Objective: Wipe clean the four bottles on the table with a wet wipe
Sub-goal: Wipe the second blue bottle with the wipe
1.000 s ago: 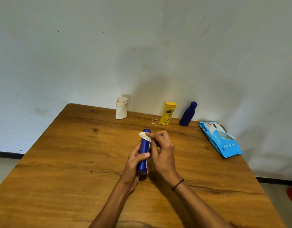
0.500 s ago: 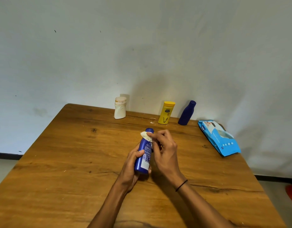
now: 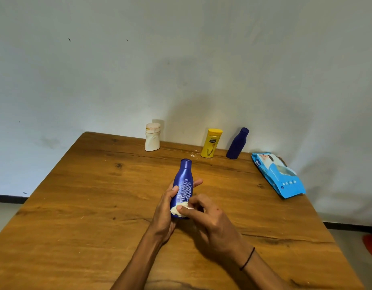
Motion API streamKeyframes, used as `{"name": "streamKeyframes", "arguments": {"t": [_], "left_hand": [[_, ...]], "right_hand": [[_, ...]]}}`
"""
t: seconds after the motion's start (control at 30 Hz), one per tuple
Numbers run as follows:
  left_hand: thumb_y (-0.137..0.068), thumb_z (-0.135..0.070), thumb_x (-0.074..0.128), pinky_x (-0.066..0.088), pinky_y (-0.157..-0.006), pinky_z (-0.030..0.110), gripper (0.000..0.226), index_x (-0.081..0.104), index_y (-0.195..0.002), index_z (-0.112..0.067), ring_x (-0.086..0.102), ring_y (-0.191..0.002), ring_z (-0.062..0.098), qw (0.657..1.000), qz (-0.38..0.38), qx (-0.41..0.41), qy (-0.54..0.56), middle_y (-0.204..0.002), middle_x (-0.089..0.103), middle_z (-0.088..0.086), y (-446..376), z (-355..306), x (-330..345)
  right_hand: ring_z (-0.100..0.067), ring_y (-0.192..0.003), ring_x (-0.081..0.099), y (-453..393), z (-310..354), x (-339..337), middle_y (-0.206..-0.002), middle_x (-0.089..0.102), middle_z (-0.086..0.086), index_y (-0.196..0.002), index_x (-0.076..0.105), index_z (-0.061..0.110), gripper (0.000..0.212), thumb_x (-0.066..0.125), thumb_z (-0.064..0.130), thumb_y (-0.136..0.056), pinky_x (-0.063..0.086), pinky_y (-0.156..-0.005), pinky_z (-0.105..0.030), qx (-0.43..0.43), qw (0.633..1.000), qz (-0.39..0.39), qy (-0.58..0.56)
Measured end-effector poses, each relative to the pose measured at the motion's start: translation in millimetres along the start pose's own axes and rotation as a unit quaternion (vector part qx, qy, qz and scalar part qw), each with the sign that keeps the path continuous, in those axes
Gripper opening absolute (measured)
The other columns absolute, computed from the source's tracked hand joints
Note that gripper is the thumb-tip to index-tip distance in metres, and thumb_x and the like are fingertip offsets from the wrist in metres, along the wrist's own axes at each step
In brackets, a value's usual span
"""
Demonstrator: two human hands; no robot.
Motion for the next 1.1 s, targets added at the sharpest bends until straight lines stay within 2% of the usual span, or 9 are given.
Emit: {"name": "streamKeyframes", "arguments": {"t": [0.07,0.17,0.27,0.5,0.63,0.73,0.9,0.97,1.1], "left_hand": [[-0.103,-0.032,0.047,0.059,-0.093,0.038,0.056,0.047,-0.151,-0.004,0.065,-0.120,0.033,1.000,-0.023,-0.014,0.016,-0.144,0.061,0.022,0.3,3.3,-0.3],[-0.095,-0.032,0.054,0.061,-0.058,0.037,0.048,0.059,-0.136,-0.006,0.073,-0.087,0.025,0.995,-0.075,-0.042,0.045,-0.108,0.074,0.017,1.8,9.8,-5.4],[-0.093,-0.033,0.054,0.054,-0.048,0.035,0.044,0.061,-0.129,-0.008,0.068,-0.072,0.021,0.995,-0.074,-0.042,0.052,-0.095,0.071,0.014,3.4,7.7,-3.4],[-0.096,-0.036,0.064,0.055,-0.051,0.036,0.049,0.057,-0.134,-0.007,0.066,-0.076,0.024,0.995,-0.095,-0.025,0.012,-0.101,0.067,0.016,1.9,3.4,-13.3],[-0.094,-0.038,0.065,0.058,-0.054,0.037,0.055,0.055,-0.137,-0.005,0.069,-0.080,0.024,0.990,-0.143,0.009,-0.009,-0.101,0.071,0.016,-2.0,-3.3,-29.4],[-0.085,-0.041,0.065,0.058,-0.058,0.038,0.071,0.052,-0.144,-0.004,0.067,-0.080,0.025,0.980,-0.199,-0.001,-0.017,-0.103,0.067,0.017,-2.3,-0.2,-49.2],[-0.106,-0.021,0.046,0.057,-0.058,0.030,0.034,0.062,-0.134,-0.011,0.068,-0.074,0.019,0.978,-0.203,0.000,-0.047,-0.100,0.069,0.016,0.8,5.1,-44.4],[-0.108,-0.017,0.040,0.056,-0.059,0.029,0.032,0.066,-0.126,-0.011,0.067,-0.073,0.018,0.979,-0.197,-0.007,-0.047,-0.093,0.071,0.013,0.8,5.5,-40.3],[-0.102,-0.025,0.052,0.060,-0.068,0.034,0.041,0.059,-0.137,-0.004,0.069,-0.086,0.024,0.976,-0.215,-0.029,-0.009,-0.109,0.068,0.021,-1.3,8.3,-42.4]], "right_hand": [[-0.024,-0.092,0.056,-5.9,-7.3,-1.5,-0.116,0.055,-0.015,-0.135,0.064,0.006,0.037,0.058,0.003,-0.099,0.053,-0.074,-0.038,0.013,1.000,-0.009,0.024],[-0.021,-0.099,0.057,-19.5,-21.0,-8.4,-0.118,0.055,-0.013,-0.134,0.066,0.005,0.039,0.062,0.004,-0.096,0.055,-0.077,-0.037,0.052,0.995,-0.062,0.049],[-0.012,-0.101,0.055,-35.8,-33.7,-20.4,-0.116,0.055,-0.008,-0.132,0.068,0.009,0.035,0.057,0.009,-0.099,0.054,-0.080,-0.029,0.112,0.984,-0.137,0.013],[-0.009,-0.100,0.059,-44.1,-51.1,-21.7,-0.109,0.058,-0.001,-0.123,0.074,0.013,0.034,0.064,-0.006,-0.096,0.050,-0.077,-0.015,0.193,0.960,-0.194,-0.052],[-0.013,-0.107,0.059,-28.2,-36.1,-3.8,-0.114,0.055,0.004,-0.126,0.072,0.014,0.031,0.059,0.003,-0.100,0.058,-0.080,-0.027,0.165,0.974,-0.126,-0.094],[-0.011,-0.107,0.057,-16.4,-19.5,6.7,-0.114,0.054,0.003,-0.126,0.072,0.017,0.036,0.058,-0.002,-0.099,0.057,-0.079,-0.031,0.130,0.985,-0.071,-0.091],[-0.011,-0.100,0.054,-5.3,-9.2,8.7,-0.115,0.051,-0.002,-0.125,0.070,0.011,0.032,0.058,-0.004,-0.099,0.051,-0.080,-0.030,0.078,0.996,0.005,-0.048],[-0.013,-0.099,0.054,-5.9,-12.6,8.6,-0.117,0.051,-0.003,-0.127,0.068,0.011,0.031,0.059,-0.001,-0.100,0.051,-0.078,-0.033,0.068,0.997,0.027,-0.026],[-0.014,-0.100,0.055,-18.4,-21.5,3.3,-0.120,0.050,-0.004,-0.129,0.064,0.013,0.032,0.059,0.001,-0.099,0.055,-0.078,-0.033,0.080,0.997,-0.005,-0.007]]}}
Point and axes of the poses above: each hand's wrist, its own y-axis away from the middle knuckle, its own x-axis out of the palm, z = x × y, the point moved 8 cm from there along -y, towards the middle knuckle
